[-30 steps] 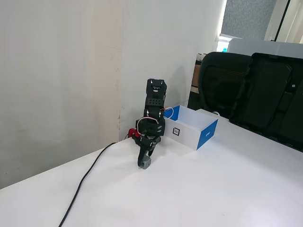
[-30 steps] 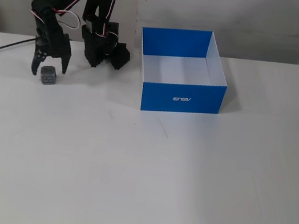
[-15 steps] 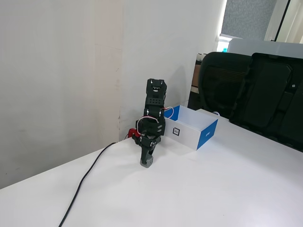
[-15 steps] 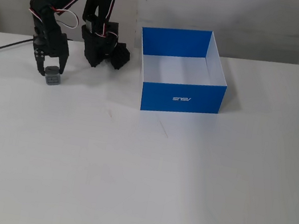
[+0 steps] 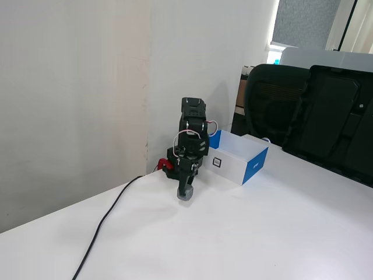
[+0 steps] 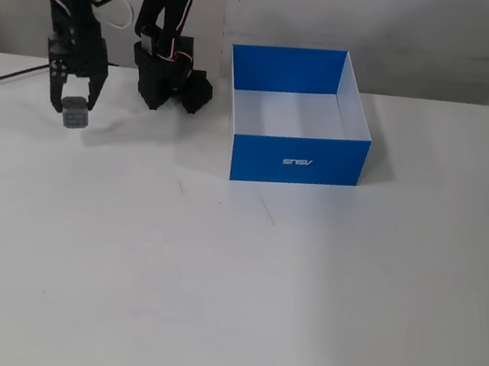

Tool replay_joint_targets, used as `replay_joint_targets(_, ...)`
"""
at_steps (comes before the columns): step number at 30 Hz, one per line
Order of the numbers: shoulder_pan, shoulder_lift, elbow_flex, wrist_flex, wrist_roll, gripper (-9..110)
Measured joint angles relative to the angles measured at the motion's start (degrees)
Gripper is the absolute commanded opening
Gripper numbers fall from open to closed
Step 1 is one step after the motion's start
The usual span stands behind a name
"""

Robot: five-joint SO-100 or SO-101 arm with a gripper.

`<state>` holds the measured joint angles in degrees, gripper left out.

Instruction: Grasp the gray block and put it in the box.

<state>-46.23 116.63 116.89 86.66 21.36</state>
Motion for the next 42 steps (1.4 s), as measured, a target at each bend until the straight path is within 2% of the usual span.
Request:
replay_joint_targets(15, 12.30, 10.63, -10.90, 10.20, 0.00, 0)
replay_joint_targets(27, 24.61, 11.34, -24.52, 12.13, 0.09, 0)
replay_joint_targets(42, 44.03, 8.09, -30.41, 12.92, 0.26, 0)
